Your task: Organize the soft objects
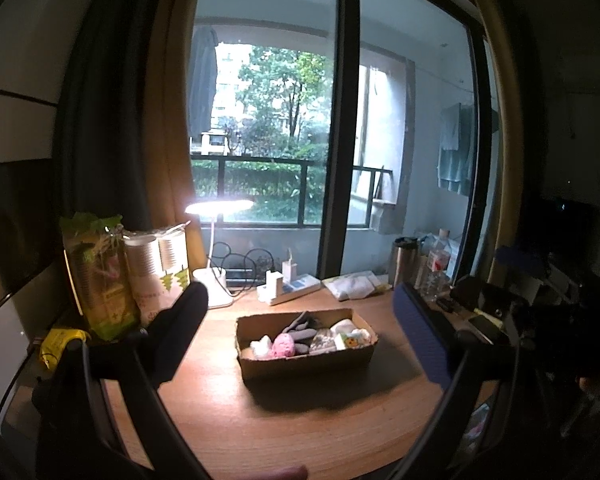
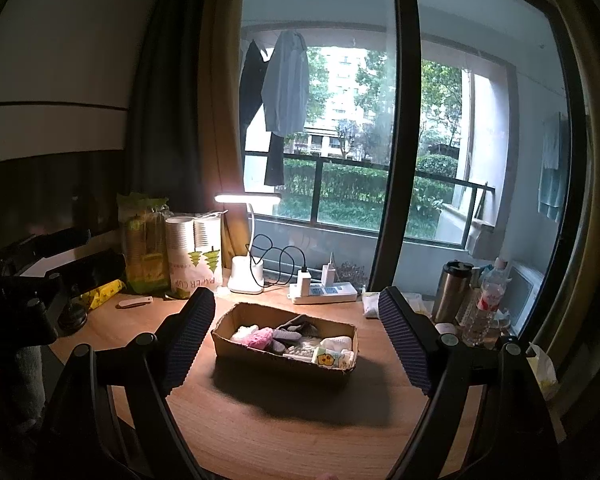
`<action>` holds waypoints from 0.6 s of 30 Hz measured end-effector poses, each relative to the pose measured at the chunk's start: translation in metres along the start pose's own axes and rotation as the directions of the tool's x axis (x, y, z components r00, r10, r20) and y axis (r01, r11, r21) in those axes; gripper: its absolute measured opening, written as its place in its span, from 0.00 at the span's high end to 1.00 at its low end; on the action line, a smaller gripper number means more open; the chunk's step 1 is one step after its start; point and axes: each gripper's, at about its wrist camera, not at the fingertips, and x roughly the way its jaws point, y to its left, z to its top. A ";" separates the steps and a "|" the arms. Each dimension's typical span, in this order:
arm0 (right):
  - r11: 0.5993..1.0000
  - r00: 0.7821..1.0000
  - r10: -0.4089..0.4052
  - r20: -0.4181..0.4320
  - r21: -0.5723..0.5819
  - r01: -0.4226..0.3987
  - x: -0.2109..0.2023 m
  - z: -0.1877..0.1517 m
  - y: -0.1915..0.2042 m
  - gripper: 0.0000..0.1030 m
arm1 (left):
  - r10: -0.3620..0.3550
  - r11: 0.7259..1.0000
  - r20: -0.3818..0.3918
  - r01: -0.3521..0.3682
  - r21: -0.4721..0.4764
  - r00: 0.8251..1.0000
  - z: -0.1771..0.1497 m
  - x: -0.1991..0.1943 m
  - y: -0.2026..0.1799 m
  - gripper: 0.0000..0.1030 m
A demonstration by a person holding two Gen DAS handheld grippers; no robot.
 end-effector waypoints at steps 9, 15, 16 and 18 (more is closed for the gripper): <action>1.000 1.000 -0.003 -0.001 0.008 0.003 -0.001 -0.001 -0.001 0.16 | 0.010 1.000 0.004 -0.010 0.001 1.000 -0.001 0.001 0.000 0.08; 1.000 1.000 -0.006 -0.001 0.009 0.006 -0.003 -0.002 -0.002 0.16 | 0.012 1.000 0.004 -0.012 0.006 1.000 -0.002 0.001 -0.001 0.08; 1.000 1.000 -0.006 -0.002 0.010 0.006 -0.003 -0.002 -0.002 0.16 | 0.015 1.000 0.006 -0.015 0.009 1.000 -0.002 0.001 -0.001 0.08; 1.000 1.000 -0.006 -0.004 0.012 0.006 -0.004 -0.003 -0.004 0.16 | 0.017 1.000 0.007 -0.017 0.010 1.000 -0.003 0.002 -0.001 0.08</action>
